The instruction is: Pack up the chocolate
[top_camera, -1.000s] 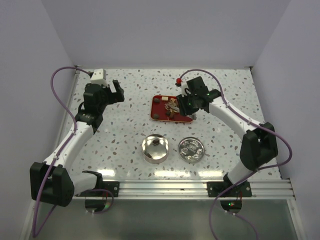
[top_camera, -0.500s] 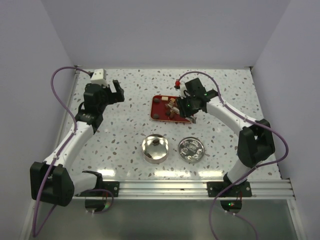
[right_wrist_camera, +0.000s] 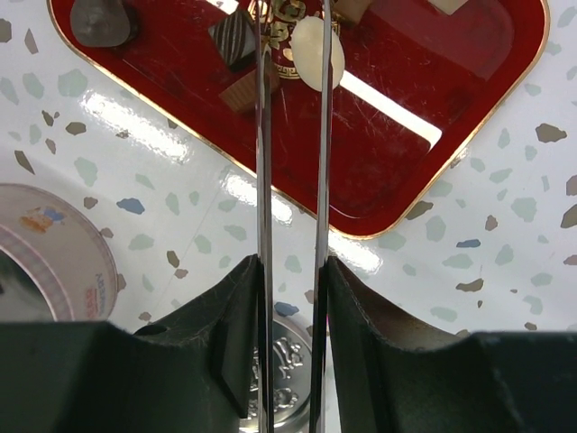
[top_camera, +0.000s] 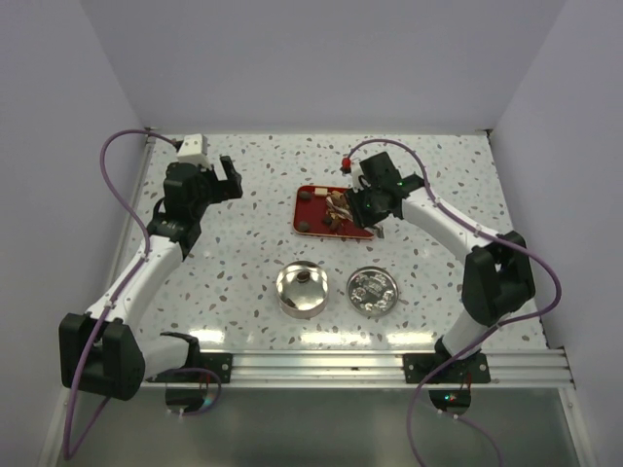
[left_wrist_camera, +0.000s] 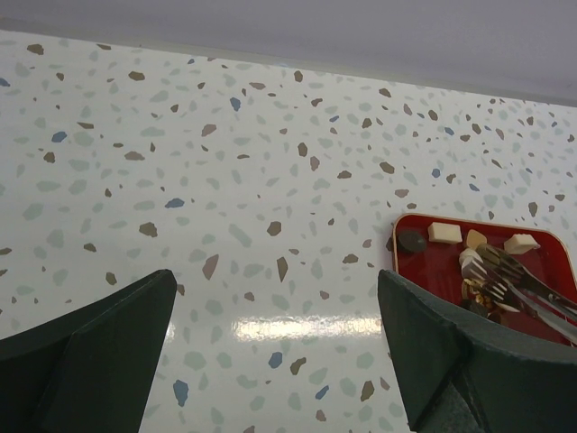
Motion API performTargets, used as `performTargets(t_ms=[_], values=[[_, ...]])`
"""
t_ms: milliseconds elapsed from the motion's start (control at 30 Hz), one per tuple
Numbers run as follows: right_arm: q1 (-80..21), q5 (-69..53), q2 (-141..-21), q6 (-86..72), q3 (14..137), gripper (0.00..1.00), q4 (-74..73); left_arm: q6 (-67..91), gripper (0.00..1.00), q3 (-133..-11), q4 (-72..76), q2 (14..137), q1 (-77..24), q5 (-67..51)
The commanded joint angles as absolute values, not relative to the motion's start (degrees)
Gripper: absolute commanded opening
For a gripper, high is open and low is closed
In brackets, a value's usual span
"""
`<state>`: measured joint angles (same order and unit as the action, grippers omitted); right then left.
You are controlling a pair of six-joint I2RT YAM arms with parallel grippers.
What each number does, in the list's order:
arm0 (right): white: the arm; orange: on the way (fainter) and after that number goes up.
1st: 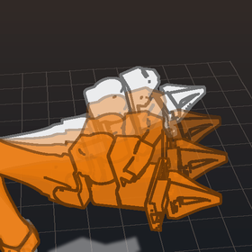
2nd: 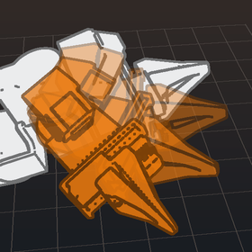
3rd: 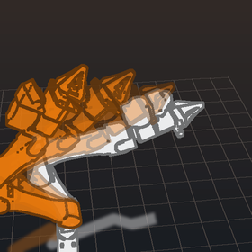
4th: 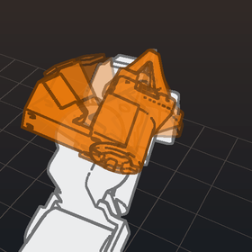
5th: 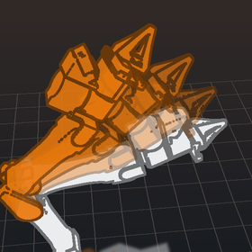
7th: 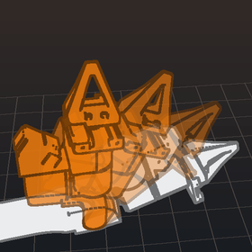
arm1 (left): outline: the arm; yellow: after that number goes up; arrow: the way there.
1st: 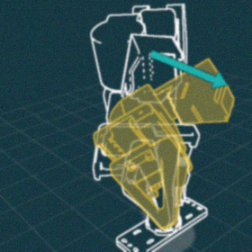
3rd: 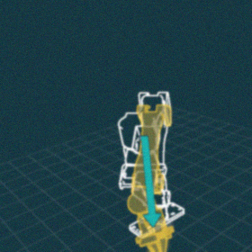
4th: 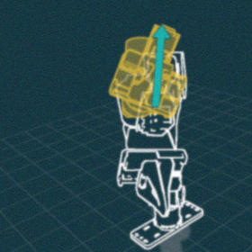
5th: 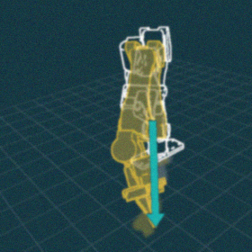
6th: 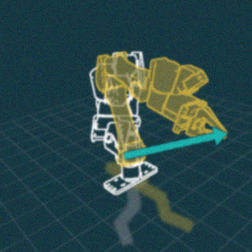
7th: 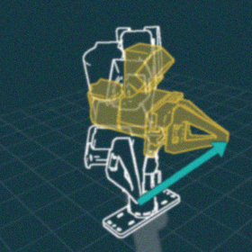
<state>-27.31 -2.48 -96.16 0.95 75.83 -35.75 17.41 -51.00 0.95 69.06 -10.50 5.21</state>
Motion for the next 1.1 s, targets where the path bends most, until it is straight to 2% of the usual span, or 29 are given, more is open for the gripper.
performTargets(t_ms=[0, 367, 1067], values=[[-27.07, -2.99, -96.76, 1.32, 76.38, 0.36, -33.31, 17.58, 1.0, -51.86, 1.85, 69.17, -10.2, 4.75], [-27.07, -3.69, -96.08, 0.97, 76.47, 0.22, -31.29, 17.4, 1.0, -52.03, 1.32, 68.38, -10.2, 5.1], [-30.76, -15.37, -74.55, -3.07, 71.72, 0.19, -41.21, 17.58, 1.0, -51.86, 1.32, 67.85, -10.2, 4.83]])
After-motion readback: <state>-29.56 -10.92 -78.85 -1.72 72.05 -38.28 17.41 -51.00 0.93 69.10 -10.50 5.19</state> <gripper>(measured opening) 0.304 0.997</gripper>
